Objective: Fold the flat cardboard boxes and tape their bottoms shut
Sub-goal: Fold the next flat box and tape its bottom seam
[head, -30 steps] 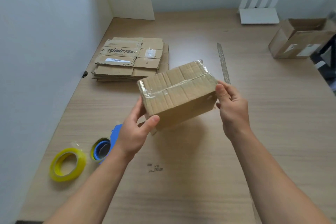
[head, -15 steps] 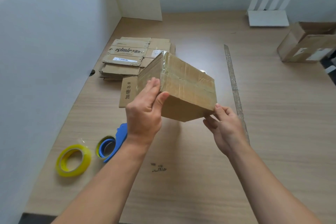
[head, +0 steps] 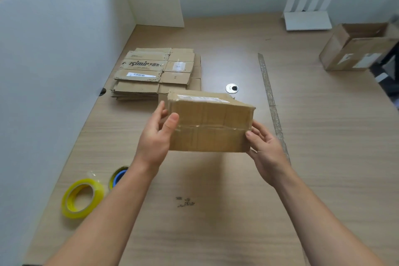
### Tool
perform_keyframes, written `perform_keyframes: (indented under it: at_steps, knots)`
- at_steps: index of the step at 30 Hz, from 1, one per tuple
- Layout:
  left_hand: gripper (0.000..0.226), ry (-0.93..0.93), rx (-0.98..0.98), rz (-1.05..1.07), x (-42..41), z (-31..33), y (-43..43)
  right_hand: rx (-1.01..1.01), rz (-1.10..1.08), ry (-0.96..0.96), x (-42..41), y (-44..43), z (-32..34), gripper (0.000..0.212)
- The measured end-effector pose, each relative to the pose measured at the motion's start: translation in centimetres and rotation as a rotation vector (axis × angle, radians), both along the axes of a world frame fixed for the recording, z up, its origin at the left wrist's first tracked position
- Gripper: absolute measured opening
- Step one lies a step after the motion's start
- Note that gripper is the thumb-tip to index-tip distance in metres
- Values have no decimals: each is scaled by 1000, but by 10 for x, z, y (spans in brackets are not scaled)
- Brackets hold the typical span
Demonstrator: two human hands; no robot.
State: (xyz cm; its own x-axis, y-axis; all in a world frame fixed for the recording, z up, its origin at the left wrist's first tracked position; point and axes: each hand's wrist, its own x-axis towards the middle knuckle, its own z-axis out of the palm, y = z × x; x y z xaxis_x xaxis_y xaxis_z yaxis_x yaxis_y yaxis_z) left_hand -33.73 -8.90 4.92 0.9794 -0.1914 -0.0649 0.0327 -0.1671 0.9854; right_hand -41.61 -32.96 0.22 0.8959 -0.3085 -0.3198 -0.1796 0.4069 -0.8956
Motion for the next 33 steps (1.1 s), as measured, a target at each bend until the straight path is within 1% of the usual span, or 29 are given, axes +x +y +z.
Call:
perform_keyframes:
  at_steps: [2, 5, 7, 9, 11, 13, 16, 17, 18, 19, 20, 21, 22, 25, 28, 30, 33]
  knots:
    - [65, 10, 34, -25, 1, -6, 3, 12, 11, 9, 0, -2, 1, 21]
    - [58, 5, 47, 29, -3, -15, 10, -30, 38, 73, 1, -6, 2, 37]
    - [56, 13, 8, 5, -7, -19, 15, -42, 65, 129, 2, -7, 1, 37]
    - [60, 24, -34, -48, -10, -22, 20, -81, 100, 151, 3, -6, 0, 29]
    - [63, 55, -66, -76, -11, -24, 21, -113, 103, 130, 3, -7, -2, 21]
    - [64, 92, -75, -63, -12, -28, 19, -88, 82, 105, 1, -7, -4, 24]
    - [76, 98, 54, -1, -13, -38, 16, -64, 54, 79, -1, -5, -7, 20]
    - [77, 90, 109, 2, -13, -42, 16, -59, 48, 71, -1, -4, -7, 27]
    - [70, 81, 149, -2, -13, -46, 17, -61, 53, 64, -2, -4, -7, 41]
    - [59, 70, 169, -5, -14, -51, 19, -76, 71, 56, -3, -4, -8, 51]
    - [46, 60, 181, -5, -16, -55, 21, -101, 96, 47, -4, -4, -8, 54]
    - [38, 55, 191, -6, -19, -58, 22, -126, 122, 38, -6, -3, -9, 53]
    - [36, 62, 200, -8, -22, -61, 23, -145, 139, 36, -8, -2, -12, 50]
    - [41, 151, 226, -42, -34, -70, 29, -155, 135, 52, -16, 1, -22, 46]
    - [61, 240, 237, -57, -41, -77, 35, -193, 106, 79, -27, 3, -31, 55]
    - [64, 227, 244, -57, -43, -76, 36, -226, 101, 78, -32, 3, -34, 59]
    - [58, 165, 159, -20, -46, -70, 39, -290, 106, 73, -33, 2, -31, 61]
